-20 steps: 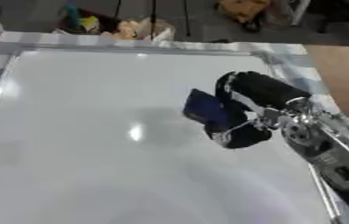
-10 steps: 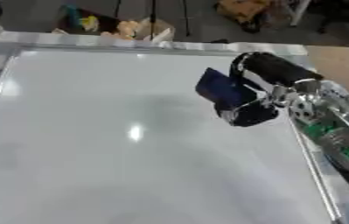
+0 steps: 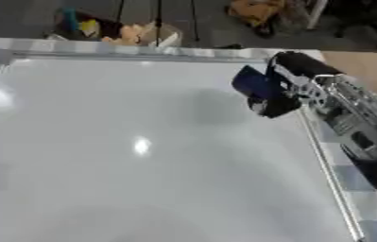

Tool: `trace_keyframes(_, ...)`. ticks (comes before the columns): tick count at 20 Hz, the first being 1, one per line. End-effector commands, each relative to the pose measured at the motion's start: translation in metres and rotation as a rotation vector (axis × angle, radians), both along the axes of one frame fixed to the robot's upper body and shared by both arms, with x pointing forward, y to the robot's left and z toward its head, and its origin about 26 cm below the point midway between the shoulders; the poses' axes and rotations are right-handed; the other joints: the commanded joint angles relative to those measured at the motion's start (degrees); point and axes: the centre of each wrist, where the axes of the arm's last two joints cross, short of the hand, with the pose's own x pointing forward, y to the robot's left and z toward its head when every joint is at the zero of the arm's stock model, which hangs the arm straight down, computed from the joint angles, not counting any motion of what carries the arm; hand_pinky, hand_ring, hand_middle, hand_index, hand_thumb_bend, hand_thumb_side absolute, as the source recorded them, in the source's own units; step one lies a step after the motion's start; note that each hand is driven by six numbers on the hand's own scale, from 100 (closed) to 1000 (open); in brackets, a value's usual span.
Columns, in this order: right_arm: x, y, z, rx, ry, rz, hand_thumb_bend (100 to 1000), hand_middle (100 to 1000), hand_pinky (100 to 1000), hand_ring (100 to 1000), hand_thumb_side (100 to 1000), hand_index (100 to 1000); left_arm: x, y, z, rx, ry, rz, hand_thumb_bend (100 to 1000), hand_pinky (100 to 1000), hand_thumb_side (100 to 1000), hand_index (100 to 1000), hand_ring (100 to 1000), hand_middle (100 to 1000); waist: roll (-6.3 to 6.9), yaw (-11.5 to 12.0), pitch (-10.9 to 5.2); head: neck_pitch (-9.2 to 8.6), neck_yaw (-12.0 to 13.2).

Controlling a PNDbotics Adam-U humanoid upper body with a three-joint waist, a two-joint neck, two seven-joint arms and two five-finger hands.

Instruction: Wipe the whiteboard clean with a brush.

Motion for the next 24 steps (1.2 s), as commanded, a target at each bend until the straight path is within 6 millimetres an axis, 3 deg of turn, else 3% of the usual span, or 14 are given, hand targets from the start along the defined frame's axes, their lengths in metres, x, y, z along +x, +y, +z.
trace_keyframes(1,0.006,-0.019,0.011,0.031,-0.017,-0.067,100,477,550,650,238,100,-0.003,-0.001,0.006,0.006,-0.026,-0.008,104,359,957,613,695,551,0.18,0.1,-0.94,-0.9,-0.5)
trace_keyframes(14,0.028,-0.051,0.004,0.138,-0.004,-0.213,100,464,535,640,231,100,-0.003,-0.002,0.005,0.007,-0.026,-0.013,104,360,957,613,697,552,0.42,0.1,-0.76,-1.13,-1.1)
trace_keyframes(24,0.033,-0.046,-0.004,0.132,0.004,-0.217,100,406,521,627,268,100,-0.003,-0.003,0.006,0.003,-0.024,-0.014,105,361,957,613,697,552,0.46,-0.3,-0.73,-1.06,-1.0)
